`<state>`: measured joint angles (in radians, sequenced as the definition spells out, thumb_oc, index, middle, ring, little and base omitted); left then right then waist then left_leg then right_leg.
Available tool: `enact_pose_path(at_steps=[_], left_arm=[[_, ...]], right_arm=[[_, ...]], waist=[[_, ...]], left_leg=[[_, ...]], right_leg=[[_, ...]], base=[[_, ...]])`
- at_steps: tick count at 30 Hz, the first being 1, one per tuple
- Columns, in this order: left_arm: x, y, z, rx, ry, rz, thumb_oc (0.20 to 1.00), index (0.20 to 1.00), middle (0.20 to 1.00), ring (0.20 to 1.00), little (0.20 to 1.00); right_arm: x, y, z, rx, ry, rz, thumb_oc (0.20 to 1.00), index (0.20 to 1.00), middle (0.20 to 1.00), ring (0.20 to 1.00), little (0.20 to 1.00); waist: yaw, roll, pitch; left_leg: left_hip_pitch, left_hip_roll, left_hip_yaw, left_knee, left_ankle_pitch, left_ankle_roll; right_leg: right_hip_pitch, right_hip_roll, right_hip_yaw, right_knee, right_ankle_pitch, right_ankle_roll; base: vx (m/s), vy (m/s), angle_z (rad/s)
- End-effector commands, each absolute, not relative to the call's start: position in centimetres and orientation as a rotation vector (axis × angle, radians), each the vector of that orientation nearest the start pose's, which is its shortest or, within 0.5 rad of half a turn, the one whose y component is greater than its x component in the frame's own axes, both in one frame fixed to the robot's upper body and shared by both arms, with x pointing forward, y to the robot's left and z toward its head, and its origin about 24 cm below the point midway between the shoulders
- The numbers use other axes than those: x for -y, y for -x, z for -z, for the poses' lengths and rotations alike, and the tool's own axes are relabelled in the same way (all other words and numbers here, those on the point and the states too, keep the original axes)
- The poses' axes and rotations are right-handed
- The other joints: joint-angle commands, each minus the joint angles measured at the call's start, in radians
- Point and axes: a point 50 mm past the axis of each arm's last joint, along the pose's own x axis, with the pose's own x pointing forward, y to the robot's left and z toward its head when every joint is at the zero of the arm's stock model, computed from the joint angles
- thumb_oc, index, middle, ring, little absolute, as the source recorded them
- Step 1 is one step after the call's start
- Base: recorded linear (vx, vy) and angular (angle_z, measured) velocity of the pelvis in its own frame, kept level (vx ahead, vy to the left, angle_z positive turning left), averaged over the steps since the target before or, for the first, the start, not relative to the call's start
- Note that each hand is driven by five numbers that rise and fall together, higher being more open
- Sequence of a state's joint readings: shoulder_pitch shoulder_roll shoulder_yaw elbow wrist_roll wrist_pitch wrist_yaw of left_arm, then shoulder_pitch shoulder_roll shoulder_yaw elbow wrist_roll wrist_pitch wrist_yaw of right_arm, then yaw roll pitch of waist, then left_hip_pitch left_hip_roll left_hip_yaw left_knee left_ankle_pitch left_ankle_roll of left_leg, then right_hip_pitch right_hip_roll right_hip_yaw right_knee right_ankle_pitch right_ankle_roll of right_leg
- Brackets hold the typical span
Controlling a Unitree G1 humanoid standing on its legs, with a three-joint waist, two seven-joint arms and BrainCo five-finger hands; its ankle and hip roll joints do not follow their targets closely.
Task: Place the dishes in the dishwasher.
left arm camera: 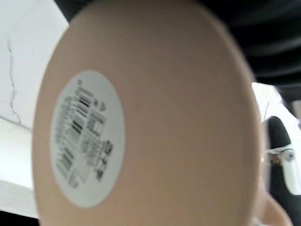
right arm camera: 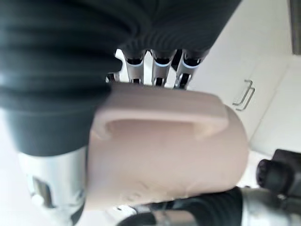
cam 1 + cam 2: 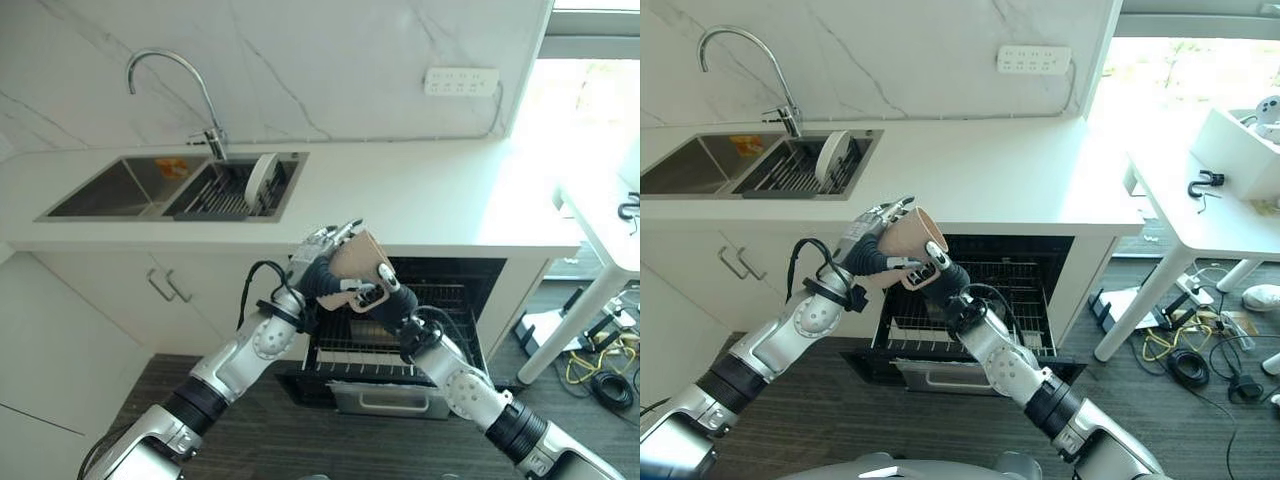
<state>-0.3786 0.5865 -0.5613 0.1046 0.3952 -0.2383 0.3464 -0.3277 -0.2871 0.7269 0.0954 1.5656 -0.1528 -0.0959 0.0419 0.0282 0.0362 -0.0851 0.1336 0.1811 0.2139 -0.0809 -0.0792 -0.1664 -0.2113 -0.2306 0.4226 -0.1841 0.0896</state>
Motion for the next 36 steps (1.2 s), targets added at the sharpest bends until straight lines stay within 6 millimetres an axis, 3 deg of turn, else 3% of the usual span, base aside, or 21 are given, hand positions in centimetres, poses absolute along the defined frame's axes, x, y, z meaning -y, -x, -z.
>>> enact_pose_path(at_steps=[1,7,16,26,36], left_arm=[[-6.3,-27.5,-11.2,0.79,-0.956,0.553,1.0,1.0,1.0,1.0,1.0],[-6.5,-27.6,-11.4,0.786,-0.992,0.576,1.0,1.0,1.0,1.0,1.0],[-7.9,-27.3,-12.6,0.79,-1.011,0.586,1.0,1.0,1.0,1.0,1.0],[-8.3,-27.5,-13.4,0.778,-1.012,0.583,1.0,1.0,1.0,1.0,1.0],[-9.0,-27.5,-12.2,0.759,-1.017,0.562,1.0,1.0,1.0,1.0,1.0]], right_arm=[[-2.8,-25.2,-16.4,-0.121,-1.474,-0.955,0.2,0.2,0.2,0.2,0.2],[-1.5,-26.1,-16.5,-0.076,-1.54,-0.872,0.2,0.2,0.2,0.2,0.2],[0.8,-27.1,-16.5,0.004,-1.507,-0.783,0.2,0.2,0.2,0.2,0.2],[2.4,-27.4,-14.7,0.024,-1.453,-0.708,0.2,0.2,0.2,0.2,0.2],[3.6,-27.1,-12.5,0.0,-1.438,-0.654,0.2,0.2,0.2,0.2,0.2]], waist=[[0.002,-0.035,0.039],[-0.002,-0.03,0.039],[0.003,-0.025,0.041],[-0.009,-0.026,0.043],[-0.026,-0.03,0.048]], left_leg=[[-0.018,0.013,-0.037,0.086,-0.119,0.01],[-0.019,0.014,-0.036,0.086,-0.115,0.01],[-0.023,0.015,-0.036,0.086,-0.11,0.009],[-0.02,0.023,-0.03,0.086,-0.108,0.006],[-0.019,0.03,-0.022,0.086,-0.108,0.004]], right_leg=[[0.081,-0.025,0.001,-0.123,0.031,0.065],[0.08,-0.025,0.0,-0.123,0.034,0.067],[0.078,-0.029,-0.004,-0.123,0.039,0.07],[0.077,-0.026,0.0,-0.123,0.042,0.072],[0.072,-0.022,0.007,-0.123,0.043,0.073]], base=[[0.0,0.0,0.0],[0.0,0.0,0.0],[0.0,0.0,0.0],[0.0,0.0,0.0],[0.0,-0.002,0.0]])
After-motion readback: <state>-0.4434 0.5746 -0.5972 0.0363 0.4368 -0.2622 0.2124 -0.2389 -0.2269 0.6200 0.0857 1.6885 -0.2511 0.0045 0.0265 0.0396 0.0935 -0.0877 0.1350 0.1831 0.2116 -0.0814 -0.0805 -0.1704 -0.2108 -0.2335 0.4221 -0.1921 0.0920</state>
